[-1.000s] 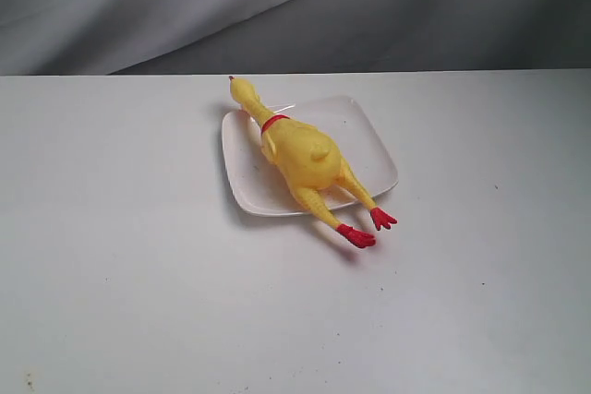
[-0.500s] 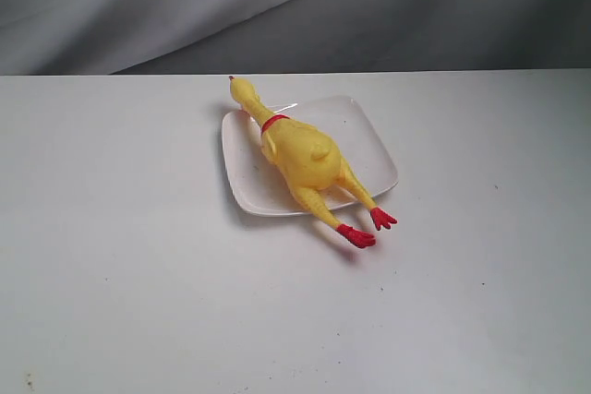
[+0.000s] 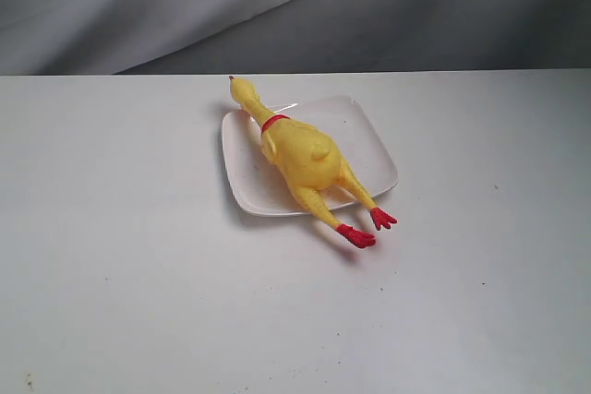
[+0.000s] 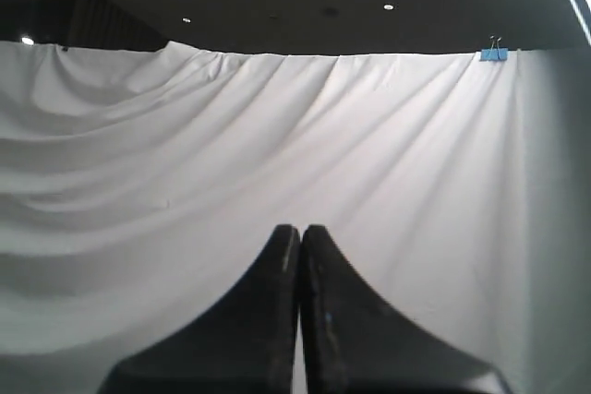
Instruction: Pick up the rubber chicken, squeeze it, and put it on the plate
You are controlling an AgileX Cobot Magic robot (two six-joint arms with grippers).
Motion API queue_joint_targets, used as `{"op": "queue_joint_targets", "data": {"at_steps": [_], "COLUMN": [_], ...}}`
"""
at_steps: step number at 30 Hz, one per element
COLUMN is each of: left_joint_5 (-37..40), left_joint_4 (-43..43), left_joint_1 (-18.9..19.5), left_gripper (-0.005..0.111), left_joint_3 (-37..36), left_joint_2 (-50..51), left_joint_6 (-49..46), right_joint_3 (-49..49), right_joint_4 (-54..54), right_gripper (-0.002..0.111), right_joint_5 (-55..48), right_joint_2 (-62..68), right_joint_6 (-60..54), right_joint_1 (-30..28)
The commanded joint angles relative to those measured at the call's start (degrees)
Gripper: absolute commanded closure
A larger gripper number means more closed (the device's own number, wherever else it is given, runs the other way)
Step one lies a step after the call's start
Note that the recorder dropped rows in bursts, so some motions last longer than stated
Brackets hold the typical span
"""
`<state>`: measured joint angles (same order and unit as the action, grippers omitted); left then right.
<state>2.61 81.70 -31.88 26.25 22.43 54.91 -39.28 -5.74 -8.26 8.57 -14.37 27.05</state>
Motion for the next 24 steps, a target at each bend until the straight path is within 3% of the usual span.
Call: {"op": "queue_joint_targets", "data": {"at_steps": [1,6,14,24], "left_joint_5": [0.66,0.66,0.66,0.66], "left_joint_4": [-0.7,-0.7,-0.7,-0.7], "left_joint_1": [-0.11,-0.11,-0.11,-0.11], "left_gripper": [0.106,0.106,0.106,0.106], "left_joint_3": [-0.22,-0.22,-0.22,-0.22], "left_joint_2": [-0.3,-0.3,-0.3,-0.3], "left_joint_6": [0.58,0.58,0.58,0.58], "right_joint_3": [0.17,0.29,10.38,30.15], "right_joint_4": [6.76,15.03,15.11,14.37], "right_gripper": [0.108,0.108,0.108,0.108], "right_joint_5": [-1.4,-8.01,-10.23,-2.38], "right_joint_2": [-0.29,-0.29,-0.29,-7.55], "right_joint_6": [10.02,20.81,22.09,19.24], "right_joint_1": [-0.83,-8.54,-21.23,-25.09]}}
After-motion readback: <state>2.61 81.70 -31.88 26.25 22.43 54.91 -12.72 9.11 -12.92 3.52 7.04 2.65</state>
